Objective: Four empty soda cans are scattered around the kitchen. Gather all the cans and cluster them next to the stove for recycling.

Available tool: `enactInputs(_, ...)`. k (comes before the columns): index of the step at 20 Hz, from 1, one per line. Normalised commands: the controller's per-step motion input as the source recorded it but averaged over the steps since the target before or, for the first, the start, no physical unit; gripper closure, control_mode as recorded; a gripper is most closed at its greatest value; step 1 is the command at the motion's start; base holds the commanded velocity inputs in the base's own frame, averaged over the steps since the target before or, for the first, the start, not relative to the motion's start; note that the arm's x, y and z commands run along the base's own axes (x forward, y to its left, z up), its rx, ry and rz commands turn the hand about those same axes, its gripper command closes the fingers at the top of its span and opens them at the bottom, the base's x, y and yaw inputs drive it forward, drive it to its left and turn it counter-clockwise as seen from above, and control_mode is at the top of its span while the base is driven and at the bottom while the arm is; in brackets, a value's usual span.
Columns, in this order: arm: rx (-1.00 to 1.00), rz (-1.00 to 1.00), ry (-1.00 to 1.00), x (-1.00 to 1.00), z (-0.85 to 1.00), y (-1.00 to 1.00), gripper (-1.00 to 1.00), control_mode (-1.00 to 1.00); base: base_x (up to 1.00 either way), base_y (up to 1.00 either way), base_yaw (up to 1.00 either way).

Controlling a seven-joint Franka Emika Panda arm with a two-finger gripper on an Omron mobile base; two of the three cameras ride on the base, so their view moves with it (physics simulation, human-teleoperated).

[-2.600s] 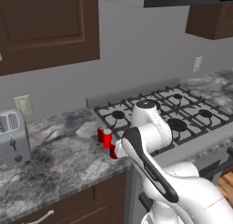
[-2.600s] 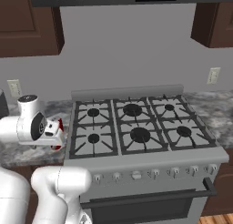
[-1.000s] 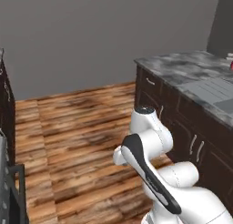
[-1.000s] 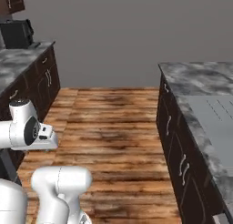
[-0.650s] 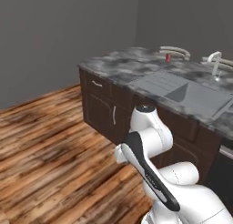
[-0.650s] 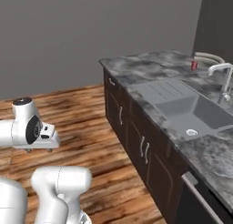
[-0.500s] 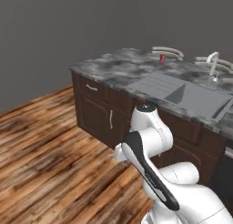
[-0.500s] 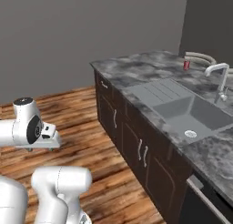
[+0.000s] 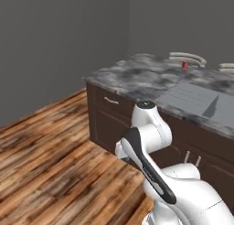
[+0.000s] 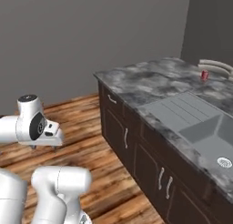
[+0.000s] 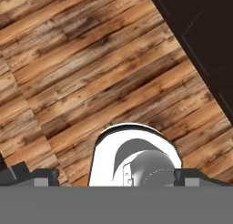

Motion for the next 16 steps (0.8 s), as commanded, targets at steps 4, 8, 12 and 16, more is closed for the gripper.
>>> enactInputs(4, 0.0, 0.0, 0.0, 0.0, 0.0, 0.0, -1.0, 1.0, 0.99, 1.0, 0.0)
enactInputs(8, 0.0, 0.0, 0.0, 0.0, 0.0, 0.0, -1.0, 1.0, 1.0, 1.0, 0.0)
enactInputs(12, 0.0, 0.0, 0.0, 0.0, 0.0, 0.0, -1.0, 1.0, 1.0, 0.98, -0.05)
enactInputs(16, 0.0, 0.0, 0.0, 0.0, 0.0, 0.0, -1.0, 1.0, 1.0, 0.95, -0.21)
